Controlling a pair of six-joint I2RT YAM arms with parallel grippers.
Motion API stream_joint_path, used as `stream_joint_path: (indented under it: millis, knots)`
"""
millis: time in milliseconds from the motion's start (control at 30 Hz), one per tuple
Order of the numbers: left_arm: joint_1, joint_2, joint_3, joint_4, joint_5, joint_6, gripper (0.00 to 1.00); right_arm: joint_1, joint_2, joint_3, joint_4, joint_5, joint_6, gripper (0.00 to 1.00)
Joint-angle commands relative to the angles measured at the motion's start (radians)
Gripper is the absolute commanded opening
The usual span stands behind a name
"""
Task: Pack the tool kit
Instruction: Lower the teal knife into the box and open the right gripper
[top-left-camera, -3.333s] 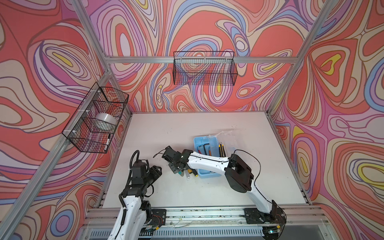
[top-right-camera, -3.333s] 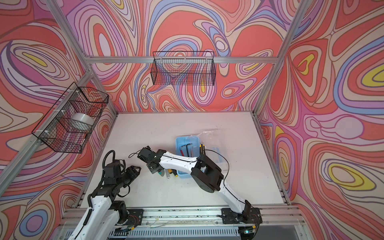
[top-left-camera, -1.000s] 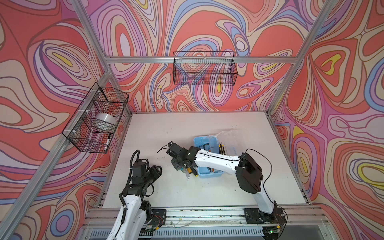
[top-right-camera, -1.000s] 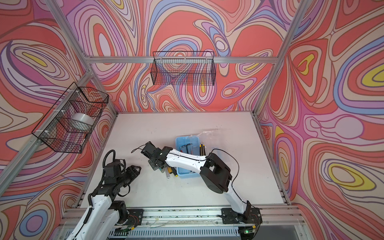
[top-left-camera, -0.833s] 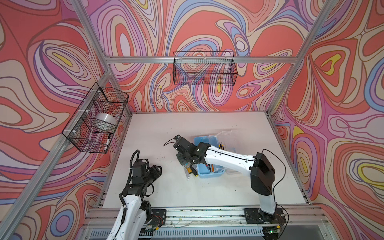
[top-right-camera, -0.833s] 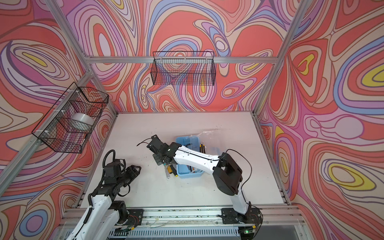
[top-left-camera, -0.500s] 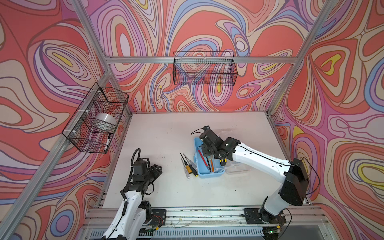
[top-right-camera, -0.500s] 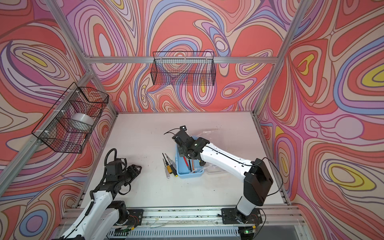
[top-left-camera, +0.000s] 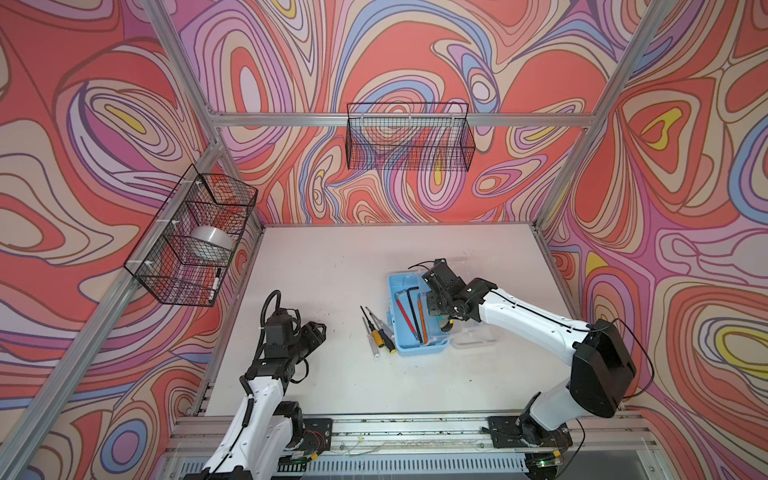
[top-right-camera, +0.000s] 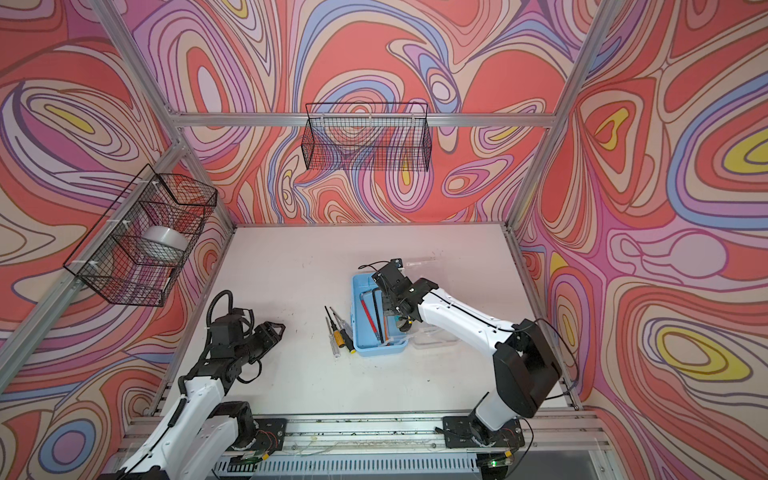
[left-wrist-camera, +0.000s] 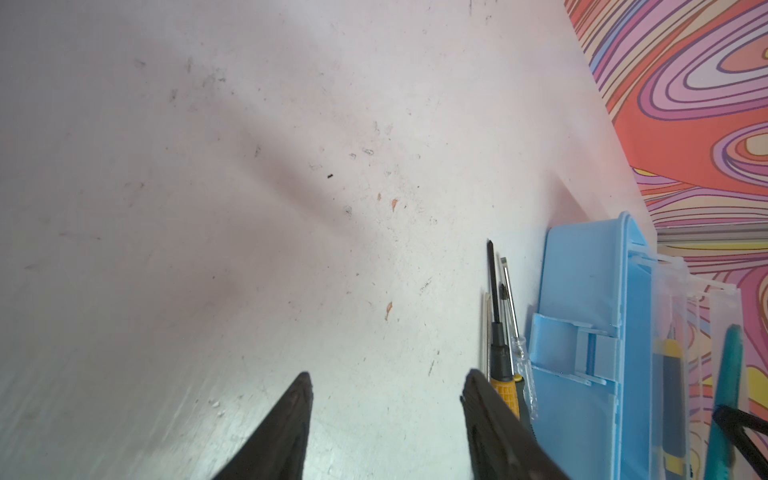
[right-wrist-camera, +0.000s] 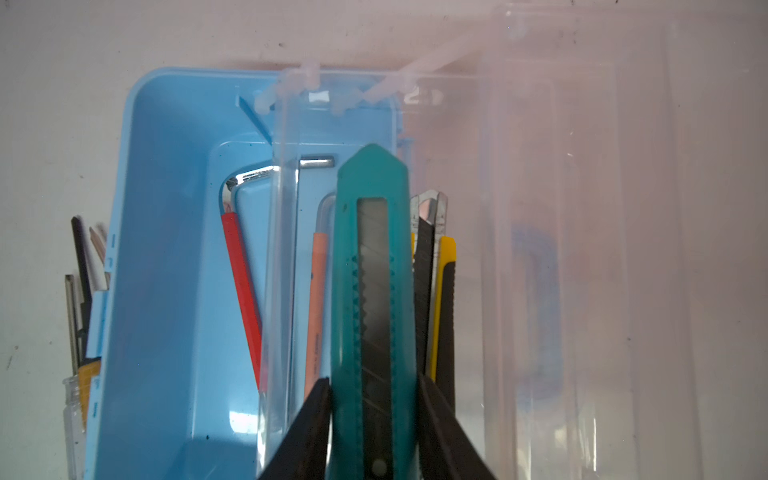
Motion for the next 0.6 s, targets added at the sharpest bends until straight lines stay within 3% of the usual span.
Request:
stream_joint_path:
  millis: [0,133,267,367,567]
  knots:
    - [-0.011,-0.012,0.025,-0.004,0.008,0.015,0.59,0.0,0.022,0.002,0.028,-0.035,-0.007,0.44]
    - [-0.026,-0.014,0.032,-0.009,0.008,0.012,0.59,0.0,0.024,0.031,0.001,-0.03,-0.005,0.53]
    - [-0.093,-0.033,0.059,-0.034,-0.047,0.013,0.59,0.007,-0.044,0.05,0.031,-0.105,-0.025,0.47]
    - [-0.168,-0.034,0.073,-0.049,-0.091,0.012,0.59,0.084,-0.037,0.115,0.005,-0.061,-0.045,0.46]
    - [-0.173,-0.075,0.042,-0.031,-0.06,0.008,0.59,0.234,0.098,0.248,-0.024,-0.019,-0.058,0.47]
